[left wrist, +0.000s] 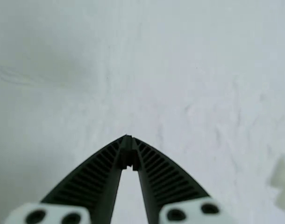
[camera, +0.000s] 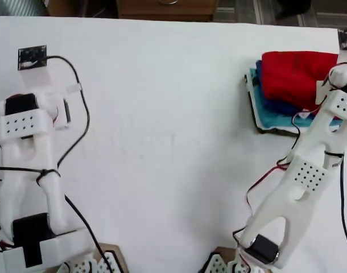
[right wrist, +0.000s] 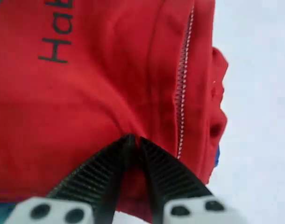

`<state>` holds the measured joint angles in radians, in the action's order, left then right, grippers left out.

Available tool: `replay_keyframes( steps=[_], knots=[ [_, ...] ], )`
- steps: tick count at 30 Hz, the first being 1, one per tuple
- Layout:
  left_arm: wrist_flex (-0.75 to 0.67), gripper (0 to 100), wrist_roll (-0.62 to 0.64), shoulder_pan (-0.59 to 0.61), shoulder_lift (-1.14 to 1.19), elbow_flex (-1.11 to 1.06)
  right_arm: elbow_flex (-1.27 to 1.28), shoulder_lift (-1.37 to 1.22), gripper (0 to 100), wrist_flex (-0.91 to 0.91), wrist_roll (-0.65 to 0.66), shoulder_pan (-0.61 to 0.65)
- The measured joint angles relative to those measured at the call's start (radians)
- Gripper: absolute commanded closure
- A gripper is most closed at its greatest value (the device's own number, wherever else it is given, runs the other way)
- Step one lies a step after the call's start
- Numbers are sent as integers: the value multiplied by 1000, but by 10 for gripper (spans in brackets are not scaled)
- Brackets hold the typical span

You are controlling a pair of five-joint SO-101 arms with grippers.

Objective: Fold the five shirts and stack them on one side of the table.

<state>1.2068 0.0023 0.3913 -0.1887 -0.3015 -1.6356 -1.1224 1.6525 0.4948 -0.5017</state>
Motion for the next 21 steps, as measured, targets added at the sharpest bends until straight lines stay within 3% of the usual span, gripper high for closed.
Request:
replay_keyframes(
  steps=[7,21],
  knots=[
    [0,973,0,0,0,0,0,12,978,86,0,-26],
    [0,973,0,2,0,0,0,104,978,94,0,-91]
  ],
)
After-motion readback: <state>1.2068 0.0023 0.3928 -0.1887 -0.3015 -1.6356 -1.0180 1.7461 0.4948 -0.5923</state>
